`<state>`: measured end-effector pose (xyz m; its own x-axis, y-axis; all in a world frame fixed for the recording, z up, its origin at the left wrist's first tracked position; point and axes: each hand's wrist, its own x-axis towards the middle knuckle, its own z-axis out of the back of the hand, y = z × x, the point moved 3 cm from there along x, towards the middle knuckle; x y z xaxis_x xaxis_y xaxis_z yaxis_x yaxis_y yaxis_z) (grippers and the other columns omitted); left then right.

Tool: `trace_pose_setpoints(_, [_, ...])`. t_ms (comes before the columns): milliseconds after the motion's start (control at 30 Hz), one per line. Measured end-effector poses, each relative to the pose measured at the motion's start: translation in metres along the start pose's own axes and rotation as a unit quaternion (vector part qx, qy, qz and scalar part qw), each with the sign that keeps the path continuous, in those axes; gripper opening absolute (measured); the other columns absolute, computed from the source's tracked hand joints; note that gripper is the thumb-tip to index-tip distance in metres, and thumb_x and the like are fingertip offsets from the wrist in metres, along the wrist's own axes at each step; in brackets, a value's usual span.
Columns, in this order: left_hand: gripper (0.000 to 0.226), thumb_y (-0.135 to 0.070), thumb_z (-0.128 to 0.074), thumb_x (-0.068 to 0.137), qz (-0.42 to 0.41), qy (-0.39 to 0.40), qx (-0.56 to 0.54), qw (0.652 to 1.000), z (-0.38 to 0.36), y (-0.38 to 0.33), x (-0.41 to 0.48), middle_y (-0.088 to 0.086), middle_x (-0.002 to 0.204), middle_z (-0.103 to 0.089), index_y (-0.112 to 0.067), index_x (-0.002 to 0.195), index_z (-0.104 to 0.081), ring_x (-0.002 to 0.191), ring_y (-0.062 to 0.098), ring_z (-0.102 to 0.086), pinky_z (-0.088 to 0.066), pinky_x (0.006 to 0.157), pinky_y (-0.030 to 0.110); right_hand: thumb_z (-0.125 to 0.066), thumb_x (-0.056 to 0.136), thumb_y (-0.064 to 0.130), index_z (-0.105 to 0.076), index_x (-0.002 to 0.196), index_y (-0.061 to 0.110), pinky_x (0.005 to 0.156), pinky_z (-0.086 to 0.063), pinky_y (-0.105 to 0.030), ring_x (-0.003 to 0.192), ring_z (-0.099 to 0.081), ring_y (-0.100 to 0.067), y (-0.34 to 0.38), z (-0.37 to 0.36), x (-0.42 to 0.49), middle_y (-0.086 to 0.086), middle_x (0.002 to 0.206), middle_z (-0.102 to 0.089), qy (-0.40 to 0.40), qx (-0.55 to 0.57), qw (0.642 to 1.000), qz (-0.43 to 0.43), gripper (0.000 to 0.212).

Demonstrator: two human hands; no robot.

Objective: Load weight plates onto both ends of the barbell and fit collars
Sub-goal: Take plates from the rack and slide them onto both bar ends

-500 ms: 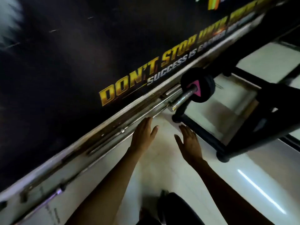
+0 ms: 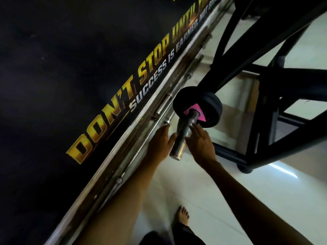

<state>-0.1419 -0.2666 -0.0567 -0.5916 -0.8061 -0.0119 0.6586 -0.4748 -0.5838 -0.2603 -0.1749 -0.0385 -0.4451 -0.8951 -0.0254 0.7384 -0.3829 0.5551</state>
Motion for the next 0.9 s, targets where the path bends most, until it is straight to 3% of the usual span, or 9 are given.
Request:
trace_pose_setpoints(100, [0.044,-0.03,-0.043,0.098,-0.008,0.006,-0.017,1.0,-0.027,0.006,0.051,0.018,0.129,-0.055,-0.004,0.133,-0.044,0.119,0.031,-0.051,-0.043,0.097,0.041,-0.05,0.093,0.024,-0.034,0.141,0.011,0.115,-0.021,-0.049,0.14,-0.023,-0.029,-0.011,0.003,0.043,-0.013,0.151,-0.029,-0.06,-0.023,0.998,-0.002,0.052])
trace_pose_setpoints(167, [0.049,-0.025,-0.052,0.094,0.037,0.011,-0.127,0.991,-0.055,0.011,0.085,0.02,0.134,-0.051,-0.001,0.135,-0.04,0.123,0.03,-0.048,-0.04,0.1,0.036,-0.052,0.092,0.024,-0.032,0.142,0.01,0.117,-0.015,-0.049,0.142,-0.018,-0.03,-0.028,0.006,0.069,-0.013,0.152,-0.026,-0.116,-0.043,0.992,-0.014,0.056])
trace_pose_setpoints(267, [0.072,-0.022,-0.066,0.086,0.169,0.022,-0.346,0.923,-0.09,0.028,0.125,0.018,0.146,-0.037,-0.001,0.142,-0.027,0.134,0.027,-0.036,-0.033,0.109,0.037,-0.052,0.09,0.033,-0.026,0.144,0.01,0.118,-0.012,-0.046,0.142,-0.016,-0.03,-0.054,0.004,0.093,-0.014,0.153,-0.022,-0.162,-0.038,0.982,-0.083,0.065])
trace_pose_setpoints(333, [0.072,-0.015,-0.069,0.083,0.188,0.02,-0.43,0.883,-0.107,0.038,0.143,0.015,0.146,-0.037,-0.004,0.142,-0.028,0.134,0.025,-0.036,-0.033,0.11,0.037,-0.051,0.088,0.036,-0.024,0.145,0.011,0.115,-0.021,-0.048,0.14,-0.022,-0.032,-0.069,-0.001,0.104,-0.015,0.151,-0.025,-0.163,-0.011,0.98,-0.111,0.068])
trace_pose_setpoints(400, [0.07,-0.009,-0.07,0.081,0.181,0.011,-0.456,0.871,-0.113,0.046,0.153,0.013,0.144,-0.039,-0.008,0.14,-0.032,0.132,0.024,-0.038,-0.037,0.106,0.034,-0.057,0.087,0.031,-0.025,0.144,0.011,0.106,-0.036,-0.05,0.131,-0.033,-0.036,-0.075,-0.002,0.111,-0.018,0.144,-0.032,-0.18,0.011,0.976,-0.12,0.069])
trace_pose_setpoints(567, [0.079,-0.016,-0.078,0.074,0.122,0.065,-0.444,0.885,-0.117,0.058,0.176,0.001,0.137,-0.045,-0.018,0.139,-0.031,0.118,0.01,-0.046,-0.044,0.089,0.015,-0.065,0.079,0.033,-0.037,0.135,0.011,0.096,-0.042,-0.048,0.118,-0.041,-0.036,-0.073,-0.005,0.117,-0.018,0.131,-0.041,-0.247,0.013,0.957,-0.152,0.066])
trace_pose_setpoints(733, [0.079,-0.016,-0.084,0.066,0.101,0.064,-0.413,0.903,-0.115,0.065,0.188,0.009,0.133,-0.048,-0.014,0.13,-0.037,0.121,0.023,-0.05,-0.046,0.097,0.034,-0.067,0.078,0.032,-0.034,0.136,0.01,0.097,-0.033,-0.051,0.12,-0.037,-0.037,-0.073,-0.003,0.121,-0.017,0.137,-0.036,-0.256,-0.009,0.95,-0.179,0.07])
trace_pose_setpoints(900, [0.078,-0.049,-0.078,0.047,0.048,0.029,-0.378,0.924,-0.107,0.078,0.18,0.004,0.113,-0.056,-0.02,0.107,-0.039,0.107,0.024,-0.057,-0.05,0.089,0.043,-0.072,0.075,0.032,-0.042,0.127,0.007,0.095,-0.031,-0.05,0.118,-0.037,-0.036,-0.079,-0.003,0.119,-0.017,0.133,-0.04,-0.238,-0.006,0.954,-0.181,0.066])
